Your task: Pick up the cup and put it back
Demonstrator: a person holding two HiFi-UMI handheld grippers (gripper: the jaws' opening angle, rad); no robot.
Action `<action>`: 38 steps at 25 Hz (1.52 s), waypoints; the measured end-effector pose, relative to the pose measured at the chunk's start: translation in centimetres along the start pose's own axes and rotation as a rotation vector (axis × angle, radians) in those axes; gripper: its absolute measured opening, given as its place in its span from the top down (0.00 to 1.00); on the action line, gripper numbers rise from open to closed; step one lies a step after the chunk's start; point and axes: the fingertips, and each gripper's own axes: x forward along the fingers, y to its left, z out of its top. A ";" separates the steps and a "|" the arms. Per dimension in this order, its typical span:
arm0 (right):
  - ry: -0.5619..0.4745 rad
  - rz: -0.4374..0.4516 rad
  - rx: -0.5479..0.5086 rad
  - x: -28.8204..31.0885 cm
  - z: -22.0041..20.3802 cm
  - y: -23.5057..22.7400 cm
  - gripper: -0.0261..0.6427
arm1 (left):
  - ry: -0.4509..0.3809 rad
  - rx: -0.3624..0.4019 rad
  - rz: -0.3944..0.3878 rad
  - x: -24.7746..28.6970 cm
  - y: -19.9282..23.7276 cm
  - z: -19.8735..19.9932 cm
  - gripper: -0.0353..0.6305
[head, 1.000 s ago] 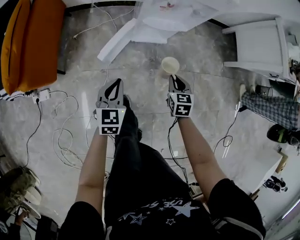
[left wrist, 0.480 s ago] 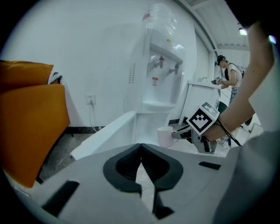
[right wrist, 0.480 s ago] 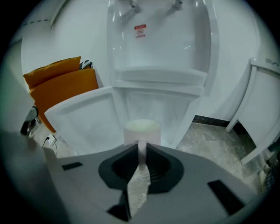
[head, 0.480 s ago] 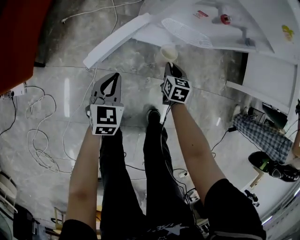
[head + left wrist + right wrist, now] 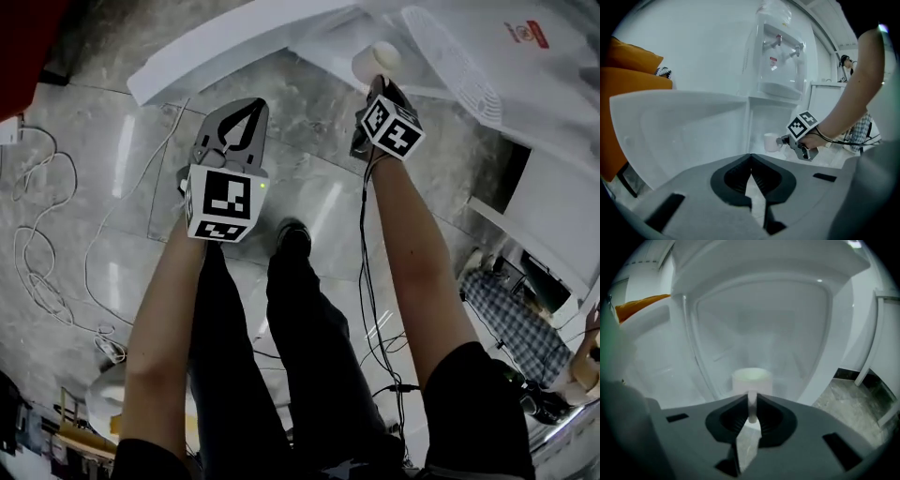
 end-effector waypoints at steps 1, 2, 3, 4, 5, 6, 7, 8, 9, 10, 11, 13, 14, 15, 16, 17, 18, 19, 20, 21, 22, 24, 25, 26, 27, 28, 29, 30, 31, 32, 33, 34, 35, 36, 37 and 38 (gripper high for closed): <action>-0.012 -0.010 0.007 1.1 0.1 -0.4 0.89 | 0.001 0.017 -0.007 0.5 0.0 -0.6 0.93; -0.024 -0.022 0.017 2.2 0.2 -0.8 0.89 | 0.000 0.037 -0.014 1.0 0.0 -1.0 0.93; -0.035 -0.034 0.030 3.3 0.3 -1.2 0.89 | -0.001 0.055 -0.021 1.5 0.1 -1.5 0.93; -0.043 -0.049 0.046 4.3 0.4 -1.5 0.89 | 0.000 0.065 -0.023 2.0 0.3 -2.0 0.93; -0.049 -0.066 0.062 5.2 0.4 -1.7 0.89 | 0.003 0.068 -0.020 2.4 0.7 -2.5 0.93; -0.060 -0.080 0.075 6.0 0.4 -1.7 0.89 | 0.007 0.064 -0.011 2.7 1.3 -3.1 0.93; -0.077 -0.088 0.083 6.8 0.4 -1.6 0.89 | 0.011 0.057 0.000 3.1 2.0 -3.6 0.93; -0.095 -0.094 0.084 7.3 0.6 -1.4 0.89 | 0.011 0.052 0.008 3.4 2.4 -3.8 0.93; -0.111 -0.099 0.080 7.8 0.7 -1.4 0.89 | 0.008 0.049 0.013 3.7 2.8 -3.9 0.93; -0.123 -0.102 0.074 8.3 0.9 -1.4 0.89 | 0.004 0.048 0.017 4.0 3.0 -3.9 0.93; -0.131 -0.100 0.067 8.7 1.1 -1.2 0.89 | 0.001 0.045 0.021 4.2 3.1 -4.0 0.93; -0.134 -0.089 0.062 9.5 1.3 -0.7 0.89 | 0.006 0.040 0.030 4.4 3.5 -4.3 0.93; -0.132 -0.084 0.063 9.7 1.3 -0.5 0.89 | 0.013 0.040 0.031 4.4 3.5 -4.5 0.93; -0.122 -0.081 0.065 9.9 1.2 -0.5 0.88 | 0.021 0.039 0.031 4.4 3.5 -4.8 0.93; -0.105 -0.077 0.066 10.0 1.0 -0.4 0.88 | 0.027 0.035 0.031 4.3 3.5 -4.9 0.93; -0.082 -0.070 0.067 10.2 0.6 -0.3 0.81 | 0.027 0.026 0.031 4.0 3.5 -4.9 0.93; -0.064 -0.058 0.070 10.3 0.3 -0.1 0.75 | 0.022 0.017 0.030 3.6 3.4 -4.6 0.93; -0.050 -0.046 0.076 10.2 0.2 0.1 0.72 | 0.013 0.010 0.027 3.3 3.2 -4.2 0.93; -0.038 -0.036 0.082 10.0 0.1 0.3 0.69 | 0.005 0.004 0.024 2.9 3.0 -3.7 0.93; -0.025 -0.029 0.089 9.6 0.1 0.5 0.63 | 0.003 -0.001 0.024 2.4 2.8 -3.1 0.93; -0.011 -0.026 0.096 8.9 0.2 0.7 0.58 | 0.006 -0.007 0.030 1.8 2.6 -2.6 0.93; 0.007 -0.033 0.112 6.4 0.5 1.1 0.58 | 0.011 -0.027 0.056 0.0 2.1 -1.0 0.93; 0.016 -0.034 0.119 4.8 0.7 1.3 0.59 | 0.011 -0.043 0.072 -1.1 1.8 0.0 0.93; 0.028 -0.029 0.125 3.0 0.9 1.8 0.59 | 0.009 -0.060 0.089 -2.5 1.4 1.2 0.93; 0.040 -0.016 0.129 0.9 1.2 2.4 0.59 | 0.007 -0.076 0.105 -3.9 0.9 2.5 0.93; 0.052 0.004 0.132 -1.4 1.5 3.1 0.59 | 0.004 -0.092 0.120 -5.4 0.2 3.9 0.93; 0.062 0.026 0.132 -3.7 2.0 3.8 0.59 | 0.000 -0.106 0.136 -7.1 -0.6 5.3 0.93; 0.069 0.050 0.129 -6.1 2.7 4.6 0.60 | -0.006 -0.119 0.153 -8.7 -1.3 6.8 0.93; 0.071 0.073 0.125 -8.3 3.6 5.5 0.62 | -0.013 -0.127 0.174 -10.5 -2.0 8.4 0.93; 0.070 0.096 0.122 -10.4 4.7 6.4 0.63 | -0.023 -0.133 0.196 -12.2 -2.5 10.1 0.93; 0.067 0.117 0.121 -12.7 5.8 7.3 0.63 | -0.036 -0.144 0.215 -14.1 -3.0 11.7 0.93; 0.066 0.134 0.123 -15.1 6.8 7.9 0.64 | -0.051 -0.163 0.227 -16.0 -3.9 13.3 0.93; 0.066 0.148 0.133 -17.7 7.8 8.3 0.64 | -0.066 -0.187 0.230 -17.9 -4.9 14.7 0.93; 0.063 0.164 0.149 -20.2 8.8 8.7 0.65 | -0.078 -0.211 0.228 -19.7 -6.0 16.1 0.93; 0.057 0.188 0.166 -22.5 9.9 9.1 0.66 | -0.085 -0.229 0.223 -21.3 -7.1 17.3 0.93; 0.044 0.216 0.173 -24.7 11.0 9.6 0.68 | -0.087 -0.240 0.217 -22.8 -8.0 18.3 0.93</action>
